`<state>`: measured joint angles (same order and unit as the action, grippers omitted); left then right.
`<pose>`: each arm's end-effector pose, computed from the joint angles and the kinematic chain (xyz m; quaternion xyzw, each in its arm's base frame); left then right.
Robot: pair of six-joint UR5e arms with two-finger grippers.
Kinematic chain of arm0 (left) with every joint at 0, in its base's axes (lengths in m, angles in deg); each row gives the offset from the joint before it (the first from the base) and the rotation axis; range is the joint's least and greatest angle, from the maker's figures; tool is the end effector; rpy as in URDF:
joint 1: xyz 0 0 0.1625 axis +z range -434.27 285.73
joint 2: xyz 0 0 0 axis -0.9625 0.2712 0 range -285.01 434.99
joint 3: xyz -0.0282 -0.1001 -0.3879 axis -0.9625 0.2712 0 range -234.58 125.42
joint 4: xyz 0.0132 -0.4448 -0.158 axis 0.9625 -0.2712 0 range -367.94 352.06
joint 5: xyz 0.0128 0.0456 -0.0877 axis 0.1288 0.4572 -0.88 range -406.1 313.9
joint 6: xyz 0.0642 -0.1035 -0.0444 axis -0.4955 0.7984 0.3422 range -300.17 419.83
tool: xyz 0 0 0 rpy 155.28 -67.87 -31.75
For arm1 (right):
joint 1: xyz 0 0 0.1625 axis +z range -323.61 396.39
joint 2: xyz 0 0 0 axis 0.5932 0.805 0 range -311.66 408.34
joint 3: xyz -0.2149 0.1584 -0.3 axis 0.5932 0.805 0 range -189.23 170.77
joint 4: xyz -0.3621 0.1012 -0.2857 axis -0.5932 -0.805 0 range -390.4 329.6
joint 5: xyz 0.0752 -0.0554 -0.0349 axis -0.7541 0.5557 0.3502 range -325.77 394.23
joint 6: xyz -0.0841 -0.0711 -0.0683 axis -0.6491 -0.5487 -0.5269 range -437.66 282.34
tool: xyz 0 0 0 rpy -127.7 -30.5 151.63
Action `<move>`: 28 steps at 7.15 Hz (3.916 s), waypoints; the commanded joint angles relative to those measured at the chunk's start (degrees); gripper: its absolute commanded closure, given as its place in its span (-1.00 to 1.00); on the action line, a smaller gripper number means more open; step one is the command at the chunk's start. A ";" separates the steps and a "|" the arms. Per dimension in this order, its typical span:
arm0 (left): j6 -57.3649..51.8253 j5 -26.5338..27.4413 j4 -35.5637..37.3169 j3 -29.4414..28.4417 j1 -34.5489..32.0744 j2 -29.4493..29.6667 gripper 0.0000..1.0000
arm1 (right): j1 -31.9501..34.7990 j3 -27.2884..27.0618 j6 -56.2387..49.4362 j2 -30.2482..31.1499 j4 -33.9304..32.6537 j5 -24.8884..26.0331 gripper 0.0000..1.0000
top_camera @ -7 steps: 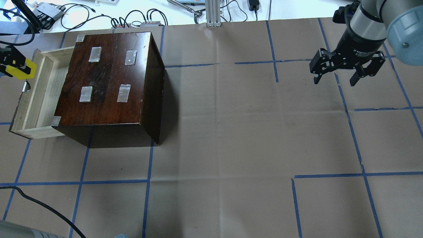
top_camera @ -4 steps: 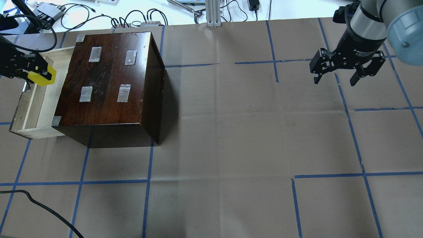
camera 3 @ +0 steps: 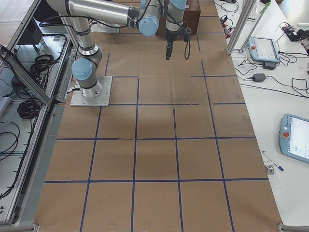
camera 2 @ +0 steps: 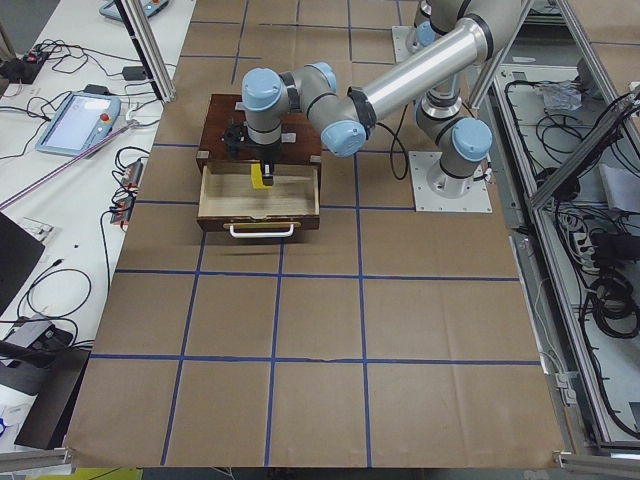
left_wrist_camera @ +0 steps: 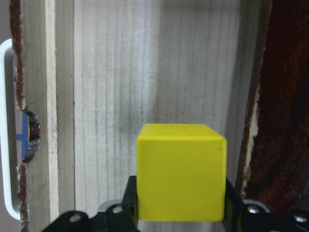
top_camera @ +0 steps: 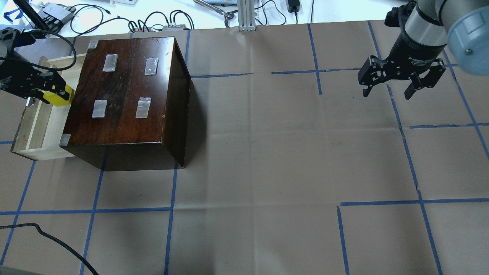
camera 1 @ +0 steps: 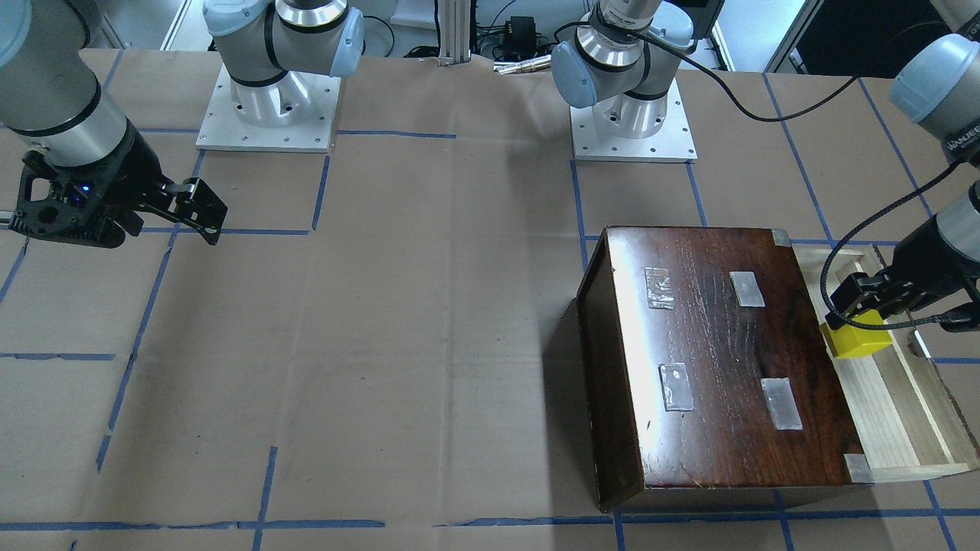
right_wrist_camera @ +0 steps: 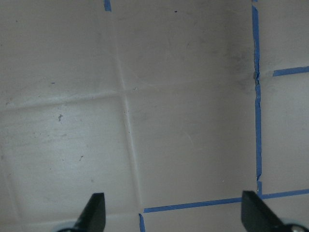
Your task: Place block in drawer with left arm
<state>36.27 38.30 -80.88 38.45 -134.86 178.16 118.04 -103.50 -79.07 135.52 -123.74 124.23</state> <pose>0.1813 -0.6189 0.2997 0.0506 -0.9975 0.0285 0.0404 0.0506 -0.5737 0.3719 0.0605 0.9976 0.0325 0.0028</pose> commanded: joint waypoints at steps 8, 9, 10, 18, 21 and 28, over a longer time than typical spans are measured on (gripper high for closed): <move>0.62 2.87 2.11 0.31 0.22 -4.54 -0.99 | 0.00 -0.04 0.00 0.00 0.00 0.00 -1.00; 1.66 2.88 0.10 0.31 -0.04 -6.03 -0.99 | 0.00 -0.04 0.00 0.00 0.00 0.00 -1.00; 5.24 2.70 -1.66 0.49 -1.00 -7.61 -0.99 | 0.00 -0.04 0.00 0.00 0.00 0.00 -1.00; 25.74 2.88 -11.43 0.49 -24.89 -14.13 -0.98 | 0.00 -0.04 0.00 0.00 0.00 0.00 -1.00; 29.18 5.34 -11.26 1.89 -28.34 -13.78 -0.97 | 0.00 -0.04 0.00 0.00 0.00 0.00 -1.00; 30.59 5.51 -10.91 1.98 -29.66 -13.25 -0.96 | 0.00 -0.04 0.00 0.00 0.00 0.00 -1.00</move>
<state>66.85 43.84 -91.76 40.43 -164.49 164.97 118.04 -103.52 -79.07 135.53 -123.74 124.23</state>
